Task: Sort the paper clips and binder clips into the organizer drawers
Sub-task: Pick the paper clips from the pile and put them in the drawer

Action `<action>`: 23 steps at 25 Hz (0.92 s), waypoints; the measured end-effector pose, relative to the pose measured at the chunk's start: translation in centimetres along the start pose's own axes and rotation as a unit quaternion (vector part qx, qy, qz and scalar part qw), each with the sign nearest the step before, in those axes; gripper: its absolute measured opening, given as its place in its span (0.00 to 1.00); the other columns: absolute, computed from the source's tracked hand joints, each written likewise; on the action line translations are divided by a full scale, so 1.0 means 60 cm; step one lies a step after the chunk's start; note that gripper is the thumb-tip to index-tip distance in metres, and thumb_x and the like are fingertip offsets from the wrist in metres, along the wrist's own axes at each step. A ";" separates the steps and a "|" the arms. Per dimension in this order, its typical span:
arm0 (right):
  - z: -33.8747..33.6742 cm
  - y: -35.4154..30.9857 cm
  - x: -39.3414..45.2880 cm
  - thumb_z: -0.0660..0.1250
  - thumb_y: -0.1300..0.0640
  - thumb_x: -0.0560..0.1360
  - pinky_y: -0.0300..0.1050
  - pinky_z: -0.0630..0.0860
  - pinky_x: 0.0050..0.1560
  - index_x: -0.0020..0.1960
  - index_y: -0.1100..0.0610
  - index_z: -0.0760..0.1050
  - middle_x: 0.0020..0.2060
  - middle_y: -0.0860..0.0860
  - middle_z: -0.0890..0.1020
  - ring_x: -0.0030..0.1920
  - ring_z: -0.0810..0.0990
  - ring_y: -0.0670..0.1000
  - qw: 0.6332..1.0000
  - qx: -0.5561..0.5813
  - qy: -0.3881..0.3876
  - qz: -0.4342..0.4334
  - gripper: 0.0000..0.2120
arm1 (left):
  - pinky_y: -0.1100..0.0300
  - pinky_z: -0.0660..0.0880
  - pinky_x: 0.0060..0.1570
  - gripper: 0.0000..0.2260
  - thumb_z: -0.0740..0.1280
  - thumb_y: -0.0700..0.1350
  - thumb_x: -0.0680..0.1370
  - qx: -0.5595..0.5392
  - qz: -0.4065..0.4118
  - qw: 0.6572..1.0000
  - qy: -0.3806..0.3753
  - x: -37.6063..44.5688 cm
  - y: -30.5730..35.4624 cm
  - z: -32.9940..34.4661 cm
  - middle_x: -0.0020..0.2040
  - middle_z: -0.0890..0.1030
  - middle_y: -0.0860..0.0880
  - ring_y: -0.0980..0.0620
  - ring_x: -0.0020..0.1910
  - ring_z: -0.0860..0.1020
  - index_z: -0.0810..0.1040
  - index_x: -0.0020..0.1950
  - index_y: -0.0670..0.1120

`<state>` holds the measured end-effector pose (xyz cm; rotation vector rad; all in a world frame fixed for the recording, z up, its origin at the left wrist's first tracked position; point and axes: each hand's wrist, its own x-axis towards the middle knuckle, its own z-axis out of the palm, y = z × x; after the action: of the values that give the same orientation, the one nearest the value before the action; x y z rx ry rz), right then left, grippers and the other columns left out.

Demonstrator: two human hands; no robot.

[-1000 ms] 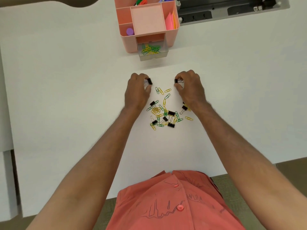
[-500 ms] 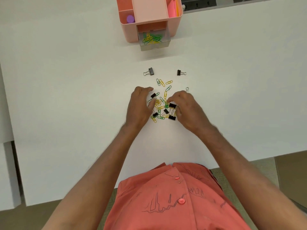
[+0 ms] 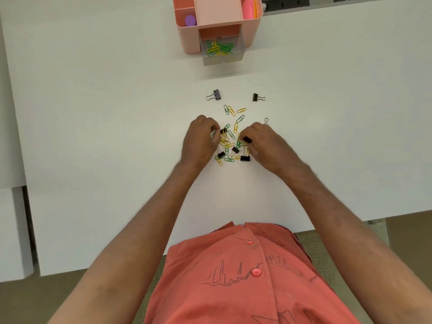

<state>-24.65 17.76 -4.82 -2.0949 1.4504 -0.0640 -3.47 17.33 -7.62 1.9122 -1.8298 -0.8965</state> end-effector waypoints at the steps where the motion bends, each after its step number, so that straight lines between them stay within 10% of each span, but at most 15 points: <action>1: -0.011 0.004 0.002 0.66 0.65 0.77 0.48 0.76 0.54 0.62 0.53 0.77 0.56 0.51 0.77 0.56 0.75 0.52 0.999 0.040 0.017 0.012 0.15 | 0.53 0.77 0.49 0.02 0.68 0.44 0.78 0.000 0.002 1.000 0.004 -0.001 0.000 -0.001 0.48 0.77 0.52 0.52 0.50 0.75 0.80 0.49 0.47; 7: -0.052 0.043 0.074 0.69 0.55 0.79 0.48 0.77 0.52 0.62 0.52 0.76 0.56 0.52 0.77 0.51 0.79 0.51 0.979 0.077 0.131 0.134 0.12 | 0.54 0.75 0.53 0.14 0.70 0.51 0.78 0.014 0.002 0.999 -0.042 0.002 0.014 -0.006 0.56 0.77 0.52 0.50 0.58 0.75 0.78 0.62 0.51; 17: -0.046 0.054 0.099 0.70 0.55 0.79 0.34 0.74 0.47 0.62 0.49 0.76 0.57 0.48 0.72 0.46 0.78 0.47 0.955 0.169 0.170 0.172 0.13 | 0.48 0.77 0.50 0.04 0.68 0.48 0.77 0.055 -0.043 0.997 -0.027 0.012 0.034 -0.001 0.50 0.79 0.52 0.50 0.54 0.76 0.81 0.51 0.51; 23: -0.048 0.055 0.008 0.68 0.62 0.76 0.44 0.75 0.56 0.62 0.50 0.77 0.59 0.51 0.74 0.55 0.76 0.51 0.984 0.085 0.075 0.136 0.16 | 0.55 0.77 0.46 0.04 0.69 0.47 0.76 -0.007 -0.076 0.997 -0.014 0.014 0.033 -0.009 0.48 0.81 0.56 0.57 0.49 0.77 0.80 0.50 0.52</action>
<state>-28.25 15.31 -4.17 -1.7711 1.7443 -0.2359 -4.66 16.16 -6.11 2.0615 -1.7082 -0.9867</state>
